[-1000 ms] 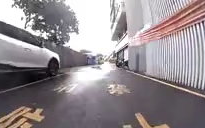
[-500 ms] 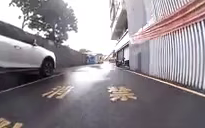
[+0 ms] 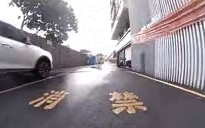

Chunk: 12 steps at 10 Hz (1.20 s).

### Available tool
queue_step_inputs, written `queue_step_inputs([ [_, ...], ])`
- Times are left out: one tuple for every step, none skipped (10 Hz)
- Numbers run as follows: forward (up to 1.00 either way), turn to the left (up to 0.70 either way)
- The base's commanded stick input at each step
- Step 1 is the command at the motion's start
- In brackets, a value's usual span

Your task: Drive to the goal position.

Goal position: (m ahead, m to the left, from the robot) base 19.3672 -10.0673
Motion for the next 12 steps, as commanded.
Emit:
queue_step_inputs([
  [0.70,0.00],
  [0.70,0.00],
  [0.70,0.00],
  [0.70,0.00],
  [0.70,0.00],
  [0.70,0.00],
  [0.70,0.00],
  [0.70,0.00],
  [0.70,-0.05],
  [0.70,-0.12],
  [0.70,-0.09],
  [0.70,0.00],
])
